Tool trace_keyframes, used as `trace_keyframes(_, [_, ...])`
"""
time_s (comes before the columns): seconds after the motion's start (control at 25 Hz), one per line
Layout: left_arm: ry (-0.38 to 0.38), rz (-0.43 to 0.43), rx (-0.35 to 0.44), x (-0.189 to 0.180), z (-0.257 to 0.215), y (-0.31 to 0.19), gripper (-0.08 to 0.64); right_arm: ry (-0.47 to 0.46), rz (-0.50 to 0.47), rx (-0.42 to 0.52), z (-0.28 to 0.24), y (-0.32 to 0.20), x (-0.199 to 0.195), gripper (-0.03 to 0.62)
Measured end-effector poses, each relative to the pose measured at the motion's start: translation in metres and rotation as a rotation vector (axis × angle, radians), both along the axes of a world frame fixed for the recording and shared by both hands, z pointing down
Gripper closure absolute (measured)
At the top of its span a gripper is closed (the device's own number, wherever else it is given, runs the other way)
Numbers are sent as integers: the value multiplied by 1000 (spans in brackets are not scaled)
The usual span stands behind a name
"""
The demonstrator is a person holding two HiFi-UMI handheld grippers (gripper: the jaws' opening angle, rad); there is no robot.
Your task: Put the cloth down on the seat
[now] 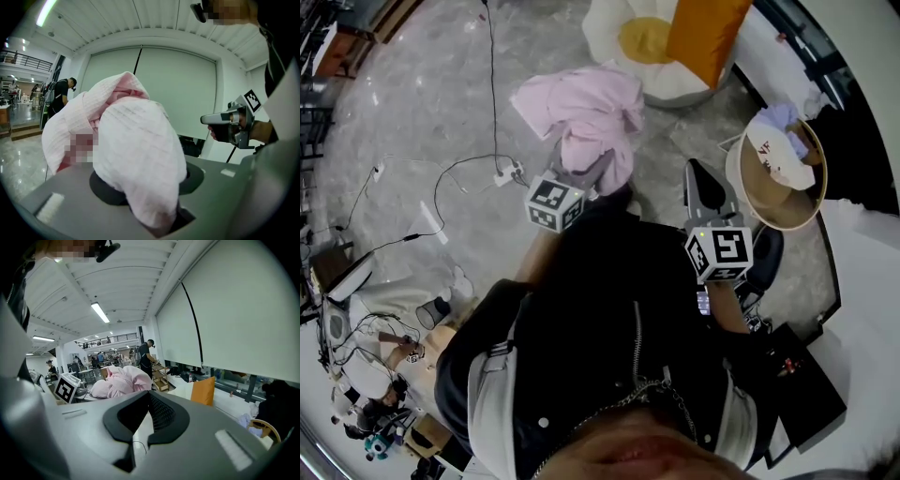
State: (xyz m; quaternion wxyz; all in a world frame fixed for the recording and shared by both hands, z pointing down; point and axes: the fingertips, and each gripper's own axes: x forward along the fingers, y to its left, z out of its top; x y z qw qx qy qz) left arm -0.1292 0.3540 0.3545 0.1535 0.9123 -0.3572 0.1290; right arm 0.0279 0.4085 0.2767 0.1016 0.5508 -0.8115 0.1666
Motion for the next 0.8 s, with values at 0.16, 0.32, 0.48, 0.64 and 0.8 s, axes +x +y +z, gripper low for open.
trace_keyframes(0.16, [-2,18,-3,3,3,-25,344,44,-38,8,-4,-29,-10,594])
trace_keyframes(0.32, [-5,34,-4,5,5,-51,344,71,-57,16,-9,-61,-10,594])
trace_keyframes(0.48, [2,49,-4,3,6,-83,344,94,-45,27,-14,-101,-9,593])
trace_keyframes(0.64, [8,65,3,0,4,-111,344,109,-22,21,-16,-133,-7,594])
trace_keyframes(0.8, [7,74,-6,-9,8,-133,344,100,-9,-6,-9,-153,-14,592])
